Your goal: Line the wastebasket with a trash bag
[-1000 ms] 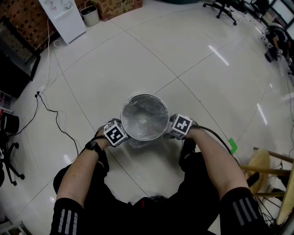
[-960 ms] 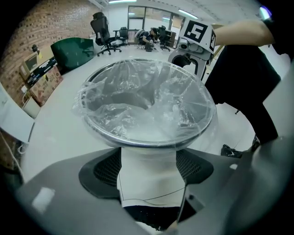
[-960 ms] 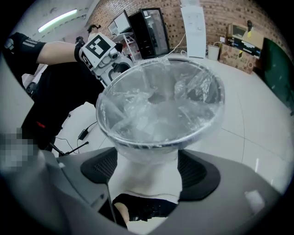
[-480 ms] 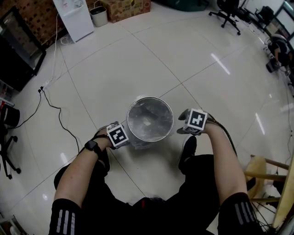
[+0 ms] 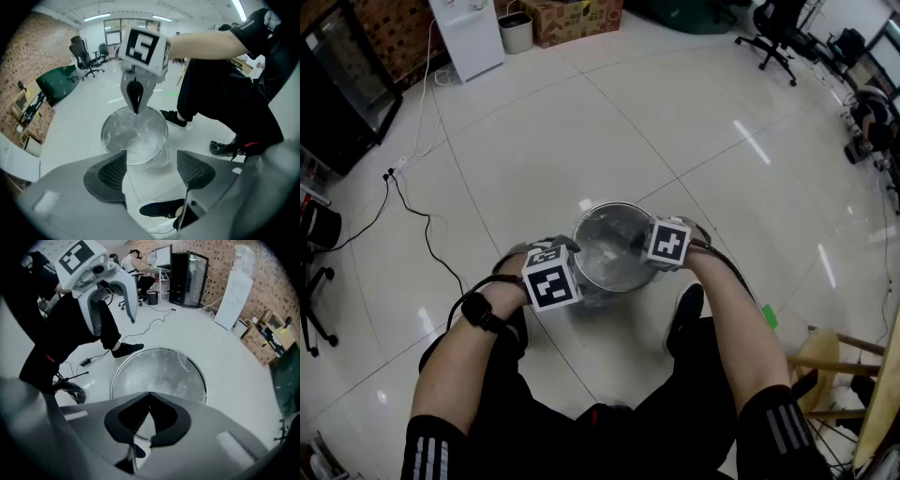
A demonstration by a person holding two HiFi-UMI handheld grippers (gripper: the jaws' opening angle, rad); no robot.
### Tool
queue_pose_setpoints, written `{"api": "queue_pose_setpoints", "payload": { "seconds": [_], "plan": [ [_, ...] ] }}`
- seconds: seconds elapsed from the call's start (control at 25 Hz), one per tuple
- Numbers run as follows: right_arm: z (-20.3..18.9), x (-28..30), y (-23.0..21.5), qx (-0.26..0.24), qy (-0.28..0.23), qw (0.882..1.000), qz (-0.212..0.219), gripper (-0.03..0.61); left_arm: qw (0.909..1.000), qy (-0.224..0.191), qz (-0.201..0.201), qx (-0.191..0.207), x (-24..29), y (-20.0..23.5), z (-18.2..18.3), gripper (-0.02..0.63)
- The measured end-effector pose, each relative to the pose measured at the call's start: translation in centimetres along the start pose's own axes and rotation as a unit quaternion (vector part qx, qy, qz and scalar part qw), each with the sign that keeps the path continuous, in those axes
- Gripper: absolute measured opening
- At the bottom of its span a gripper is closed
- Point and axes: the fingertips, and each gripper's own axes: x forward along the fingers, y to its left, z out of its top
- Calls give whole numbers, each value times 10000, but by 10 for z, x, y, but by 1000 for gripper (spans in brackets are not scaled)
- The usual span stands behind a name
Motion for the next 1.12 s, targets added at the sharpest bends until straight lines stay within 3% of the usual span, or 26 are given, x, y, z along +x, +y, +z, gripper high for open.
{"api": "queue_pose_setpoints", "payload": {
  "seconds": [0.16, 0.28, 0.56, 0.76, 1.12],
  "plan": [
    [5, 33, 6, 262, 66, 9982, 528, 8, 9971, -617, 433, -81, -41, 24, 33, 319],
    [8, 62, 7, 244, 236, 9971, 676, 6, 9931, -886, 754, -163, -62, 45, 45, 280],
    [-8, 127, 10, 421, 963, 9904, 897, 6, 9769, -1552, 1293, -696, -96, 92, 71, 273],
    [-23, 158, 25, 480, 1491, 9789, 1310, 6, 9726, -1667, 1358, -881, -101, 114, 76, 273],
    [-35, 135, 38, 993, 2055, 9590, 1681, 8, 9747, -1609, 1295, -856, -91, 131, 81, 273]
  ]
}}
